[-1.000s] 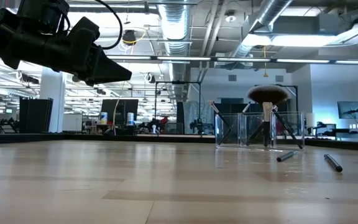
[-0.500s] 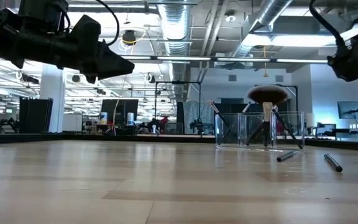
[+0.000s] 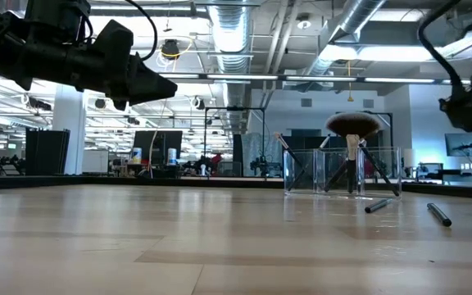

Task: Pick & Place Makeup Brushes
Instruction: Put the black eyeshadow brush into the makeup organizer

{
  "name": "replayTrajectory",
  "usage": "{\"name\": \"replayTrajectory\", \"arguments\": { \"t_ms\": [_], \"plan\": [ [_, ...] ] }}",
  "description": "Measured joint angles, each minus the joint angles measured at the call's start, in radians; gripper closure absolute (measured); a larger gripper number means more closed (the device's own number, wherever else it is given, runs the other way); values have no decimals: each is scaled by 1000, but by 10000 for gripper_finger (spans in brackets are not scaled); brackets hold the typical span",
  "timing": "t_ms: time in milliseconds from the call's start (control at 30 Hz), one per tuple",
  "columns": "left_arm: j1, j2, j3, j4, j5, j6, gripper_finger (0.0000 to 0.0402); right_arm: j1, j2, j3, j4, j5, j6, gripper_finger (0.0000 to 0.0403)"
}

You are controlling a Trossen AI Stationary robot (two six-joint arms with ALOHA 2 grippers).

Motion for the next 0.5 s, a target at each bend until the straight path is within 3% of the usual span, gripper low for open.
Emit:
{"name": "replayTrajectory", "arguments": {
  "t_ms": [367,500],
  "plan": [
    [0,0,0,0,0,0,285,1,-2,-34,20,4,0,314],
    [0,0,0,0,0,0,285,2,-2,-35,14,-7,-19,348]
  ]
}}
